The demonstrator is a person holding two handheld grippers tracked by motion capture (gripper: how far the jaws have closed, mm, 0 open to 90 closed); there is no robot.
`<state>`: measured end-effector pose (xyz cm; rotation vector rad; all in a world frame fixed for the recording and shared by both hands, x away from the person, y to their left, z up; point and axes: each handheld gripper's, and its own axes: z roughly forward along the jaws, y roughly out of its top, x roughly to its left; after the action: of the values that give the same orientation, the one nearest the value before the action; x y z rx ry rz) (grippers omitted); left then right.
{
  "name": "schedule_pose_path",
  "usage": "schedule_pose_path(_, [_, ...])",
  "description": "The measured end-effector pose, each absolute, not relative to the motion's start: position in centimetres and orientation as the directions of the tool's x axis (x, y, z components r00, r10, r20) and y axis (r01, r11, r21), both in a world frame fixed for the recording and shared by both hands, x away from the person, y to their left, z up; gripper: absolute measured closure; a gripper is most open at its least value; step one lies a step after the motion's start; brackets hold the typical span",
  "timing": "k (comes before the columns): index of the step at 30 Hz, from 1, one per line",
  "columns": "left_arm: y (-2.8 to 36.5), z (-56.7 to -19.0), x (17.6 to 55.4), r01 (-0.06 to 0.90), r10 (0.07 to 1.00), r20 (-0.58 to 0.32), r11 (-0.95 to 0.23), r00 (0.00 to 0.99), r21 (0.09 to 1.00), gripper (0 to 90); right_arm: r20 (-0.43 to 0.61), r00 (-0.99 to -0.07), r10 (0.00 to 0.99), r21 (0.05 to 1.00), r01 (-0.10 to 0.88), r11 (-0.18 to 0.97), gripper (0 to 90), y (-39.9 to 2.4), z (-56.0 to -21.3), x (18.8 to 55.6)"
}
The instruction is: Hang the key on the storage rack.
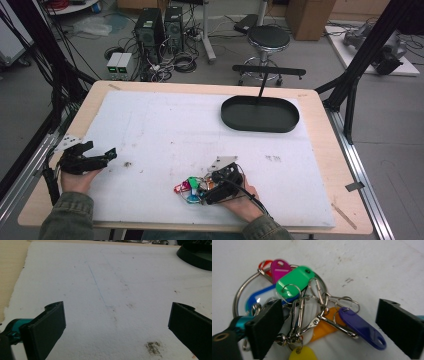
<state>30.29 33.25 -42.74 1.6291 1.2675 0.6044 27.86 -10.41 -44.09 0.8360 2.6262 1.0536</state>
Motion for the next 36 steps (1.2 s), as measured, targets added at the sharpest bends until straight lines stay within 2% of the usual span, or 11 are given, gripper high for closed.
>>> schedule_pose_path(3, [33.3,-42.7,30.3,0.454,0.926,-0.163,-0.009,0.339,0.891,1.7,0.055,-0.844,0.533,0.682,0.421,0.597,32.6,-10.4,-43.8,27.7])
schedule_pose_path(5, [33.3,-42.7,30.3,0.453,0.927,-0.163,-0.009,0.339,0.892,1.7,0.022,-0.843,0.537,0.672,0.410,0.616,48.4,-10.3,-43.6,27.5])
schedule_pose_path(7, [33.3,-42.7,30.3,0.454,0.926,-0.162,-0.011,0.340,0.891,1.7,-0.019,-0.845,0.535,0.662,0.390,0.640,56.5,-10.1,-43.3,27.3])
schedule_pose_path(8, [33.3,-42.7,30.3,0.454,0.926,-0.162,-0.011,0.340,0.891,1.7,-0.019,-0.845,0.535,0.662,0.390,0.640,56.5,-10.1,-43.3,27.3])
schedule_pose_path(10, [33.3,-42.7,30.3,0.454,0.926,-0.163,-0.010,0.340,0.891,1.7,-0.039,-0.844,0.536,0.672,0.374,0.639,66.3,-10.1,-42.9,27.0])
schedule_pose_path(16, [33.3,-42.7,30.3,0.452,0.927,-0.162,-0.009,0.338,0.892,1.7,-0.034,-0.838,0.545,0.664,0.389,0.639,68.5,-10.0,-42.9,27.0])
schedule_pose_path(18, [33.3,-42.7,30.3,0.454,0.927,-0.162,-0.010,0.339,0.891,1.7,-0.023,-0.830,0.557,0.698,0.386,0.603,79.9,-10.3,-42.5,27.0])
schedule_pose_path(19, [33.3,-42.7,30.3,0.452,0.927,-0.163,-0.009,0.339,0.892,1.7,0.017,-0.837,0.548,0.704,0.399,0.588,84.8,-10.5,-42.2,27.1])
schedule_pose_path(22, [33.3,-42.7,30.3,0.453,0.926,-0.163,-0.009,0.339,0.892,1.7,-0.033,-0.826,0.563,0.678,0.396,0.620,85.0,-10.5,-42.7,27.1])
schedule_pose_path(29, [33.3,-42.7,30.3,0.453,0.927,-0.163,-0.009,0.339,0.892,1.7,-0.021,-0.827,0.561,0.692,0.393,0.605,85.0,-10.6,-42.5,27.0])
schedule_pose_path(36, [33.4,-42.7,30.3,0.453,0.928,-0.164,-0.005,0.333,0.891,1.7,0.034,-0.817,0.576,0.743,0.406,0.532,85.0,-11.4,-41.2,27.1])
